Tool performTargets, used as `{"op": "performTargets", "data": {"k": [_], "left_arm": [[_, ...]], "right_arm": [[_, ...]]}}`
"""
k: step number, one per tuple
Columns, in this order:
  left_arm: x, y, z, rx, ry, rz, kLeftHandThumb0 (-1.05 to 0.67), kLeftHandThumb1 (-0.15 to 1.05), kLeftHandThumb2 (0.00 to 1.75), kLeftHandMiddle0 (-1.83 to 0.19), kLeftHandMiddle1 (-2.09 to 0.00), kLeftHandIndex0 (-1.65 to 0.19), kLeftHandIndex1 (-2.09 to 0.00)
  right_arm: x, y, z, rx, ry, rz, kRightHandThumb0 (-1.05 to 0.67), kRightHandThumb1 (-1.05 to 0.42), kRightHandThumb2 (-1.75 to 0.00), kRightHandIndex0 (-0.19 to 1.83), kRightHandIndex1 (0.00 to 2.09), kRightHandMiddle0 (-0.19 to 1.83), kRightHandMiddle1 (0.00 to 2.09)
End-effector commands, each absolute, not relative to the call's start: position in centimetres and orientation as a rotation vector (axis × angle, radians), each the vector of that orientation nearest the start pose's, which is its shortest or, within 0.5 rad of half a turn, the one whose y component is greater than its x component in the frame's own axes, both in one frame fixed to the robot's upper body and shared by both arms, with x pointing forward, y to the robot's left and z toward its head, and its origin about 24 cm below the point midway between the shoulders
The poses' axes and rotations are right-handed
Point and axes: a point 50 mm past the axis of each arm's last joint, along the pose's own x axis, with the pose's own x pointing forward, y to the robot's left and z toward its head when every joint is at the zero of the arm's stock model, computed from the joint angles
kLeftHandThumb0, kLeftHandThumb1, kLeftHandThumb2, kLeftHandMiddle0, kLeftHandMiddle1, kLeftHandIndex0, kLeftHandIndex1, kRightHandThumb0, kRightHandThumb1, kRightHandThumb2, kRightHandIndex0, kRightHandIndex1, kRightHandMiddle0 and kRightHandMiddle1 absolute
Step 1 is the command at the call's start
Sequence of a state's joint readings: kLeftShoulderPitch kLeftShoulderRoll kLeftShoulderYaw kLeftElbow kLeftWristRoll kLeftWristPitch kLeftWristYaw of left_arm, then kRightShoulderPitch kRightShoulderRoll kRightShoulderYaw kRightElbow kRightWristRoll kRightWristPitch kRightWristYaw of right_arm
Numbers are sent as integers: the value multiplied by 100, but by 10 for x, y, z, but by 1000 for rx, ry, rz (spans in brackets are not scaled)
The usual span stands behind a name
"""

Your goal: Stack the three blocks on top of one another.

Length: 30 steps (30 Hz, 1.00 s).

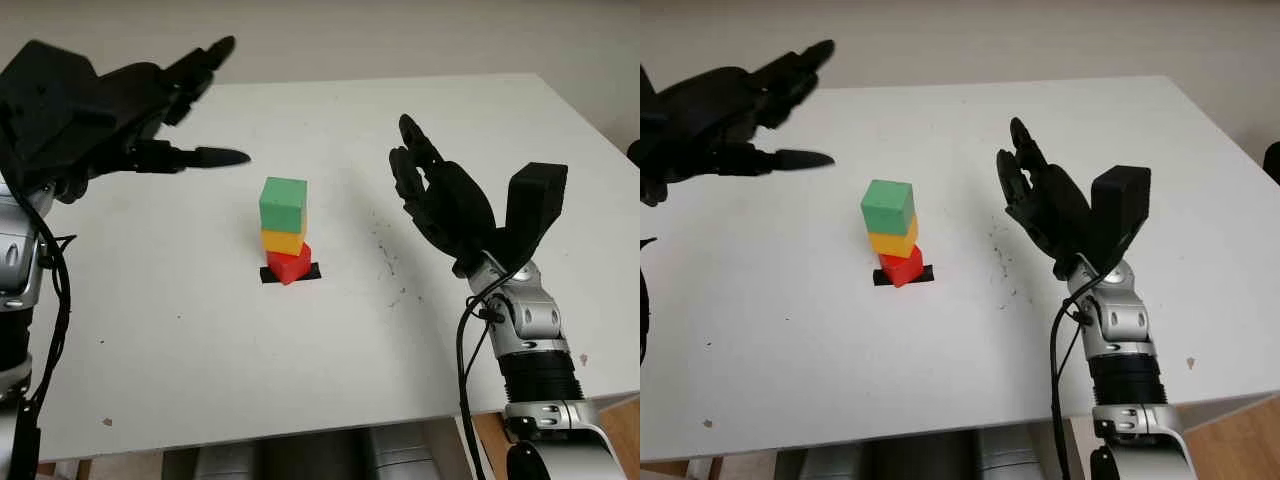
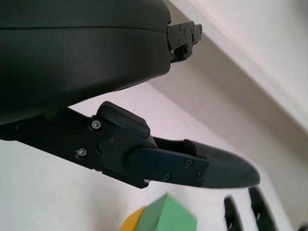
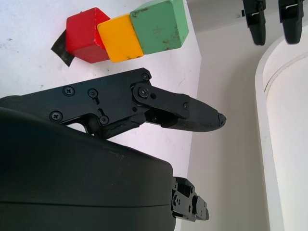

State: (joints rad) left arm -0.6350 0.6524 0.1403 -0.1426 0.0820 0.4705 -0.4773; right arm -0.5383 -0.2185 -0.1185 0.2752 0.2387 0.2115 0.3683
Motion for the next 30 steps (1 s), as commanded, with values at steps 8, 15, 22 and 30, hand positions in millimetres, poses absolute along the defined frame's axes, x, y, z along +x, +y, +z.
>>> {"op": "performTargets", "data": {"k": [8,15,22,30], "left_arm": [[310,235,240,357,-358,47,-84,105,66,19,0,19,0],[299,235,202,189,-411,128,-84,105,69,19,0,19,0],[288,229,162,144,-404,129,-85,105,67,19,0,19,0],[283,227,128,109,-311,61,-83,105,69,19,0,19,0]], "right_arm": [[354,-170,138,34,-97,366,-61,-105,-63,-19,0,-19,0],[360,-169,137,57,-88,350,-62,-105,-67,-19,0,-19,0],[367,-160,135,69,-114,326,-70,-105,-76,-19,0,-19,0],[372,-152,127,92,-112,297,-75,-105,-78,-19,0,-19,0]]}}
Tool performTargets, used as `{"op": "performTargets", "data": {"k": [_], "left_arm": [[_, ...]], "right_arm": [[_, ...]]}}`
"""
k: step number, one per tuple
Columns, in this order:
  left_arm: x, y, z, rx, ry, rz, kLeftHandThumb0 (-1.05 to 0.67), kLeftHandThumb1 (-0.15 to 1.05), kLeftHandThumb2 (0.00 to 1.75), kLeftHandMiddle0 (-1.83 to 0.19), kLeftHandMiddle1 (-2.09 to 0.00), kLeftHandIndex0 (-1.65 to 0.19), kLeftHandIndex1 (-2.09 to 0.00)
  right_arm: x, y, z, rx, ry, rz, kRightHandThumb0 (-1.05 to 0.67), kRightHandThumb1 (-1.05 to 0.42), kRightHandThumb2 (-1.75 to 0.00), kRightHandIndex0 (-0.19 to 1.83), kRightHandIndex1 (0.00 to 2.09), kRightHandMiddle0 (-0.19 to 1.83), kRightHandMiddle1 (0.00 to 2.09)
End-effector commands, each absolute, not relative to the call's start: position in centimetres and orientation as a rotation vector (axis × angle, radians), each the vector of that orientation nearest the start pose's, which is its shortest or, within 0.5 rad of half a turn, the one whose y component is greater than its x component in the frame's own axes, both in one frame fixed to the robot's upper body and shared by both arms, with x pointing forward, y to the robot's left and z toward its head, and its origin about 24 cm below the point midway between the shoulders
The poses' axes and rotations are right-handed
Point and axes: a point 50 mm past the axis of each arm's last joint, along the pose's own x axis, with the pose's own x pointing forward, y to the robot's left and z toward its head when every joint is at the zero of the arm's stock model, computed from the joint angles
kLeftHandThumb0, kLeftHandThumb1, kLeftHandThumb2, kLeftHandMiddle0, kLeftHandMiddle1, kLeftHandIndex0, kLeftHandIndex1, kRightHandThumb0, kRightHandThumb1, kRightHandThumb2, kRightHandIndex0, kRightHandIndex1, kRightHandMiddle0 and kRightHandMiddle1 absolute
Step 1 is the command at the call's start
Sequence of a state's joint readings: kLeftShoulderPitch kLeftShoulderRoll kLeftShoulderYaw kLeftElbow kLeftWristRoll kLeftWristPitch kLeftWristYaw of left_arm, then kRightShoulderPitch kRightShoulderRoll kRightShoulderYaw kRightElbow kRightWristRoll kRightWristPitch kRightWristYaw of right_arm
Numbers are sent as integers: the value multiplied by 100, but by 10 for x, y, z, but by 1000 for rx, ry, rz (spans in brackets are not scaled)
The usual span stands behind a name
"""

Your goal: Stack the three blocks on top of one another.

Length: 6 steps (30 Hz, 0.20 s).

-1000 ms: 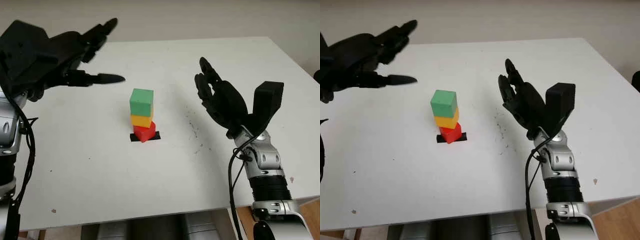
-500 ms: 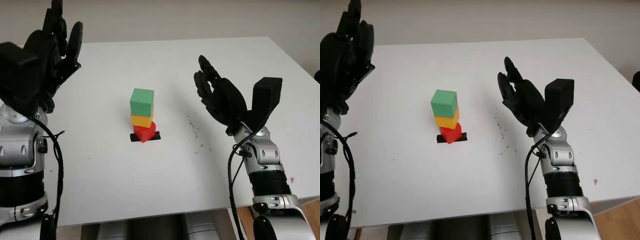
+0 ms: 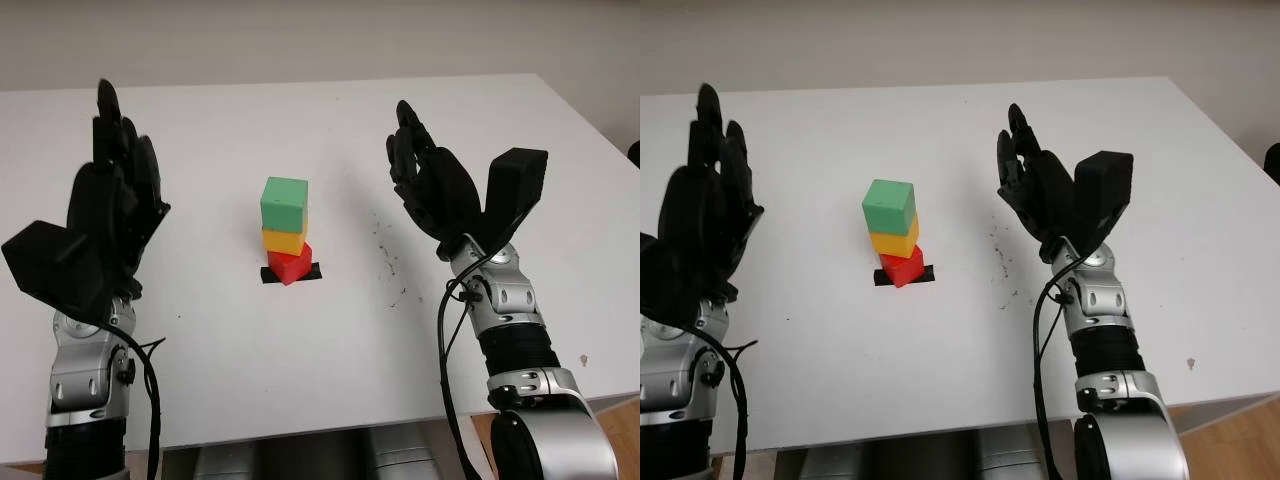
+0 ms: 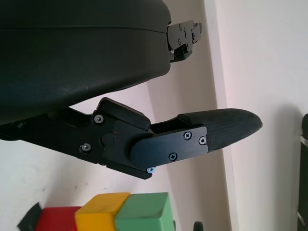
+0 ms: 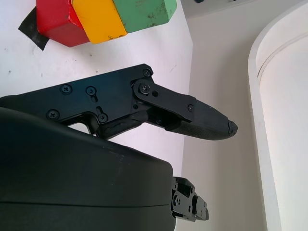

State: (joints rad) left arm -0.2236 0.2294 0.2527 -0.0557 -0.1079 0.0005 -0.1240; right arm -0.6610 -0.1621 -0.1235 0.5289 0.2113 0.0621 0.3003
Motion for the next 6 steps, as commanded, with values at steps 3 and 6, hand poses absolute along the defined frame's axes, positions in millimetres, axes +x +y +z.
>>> {"op": "performTargets", "data": {"k": [3,6], "left_arm": [[281,225,120,97,-288,59,-83,105,70,19,0,19,0],[279,223,113,88,-271,49,-83,105,71,19,0,19,0]], "right_arm": [[372,-152,126,89,-106,284,-75,-105,-78,-19,0,-19,0],[371,-152,126,93,-102,282,-74,-105,-78,-19,0,-19,0]]}}
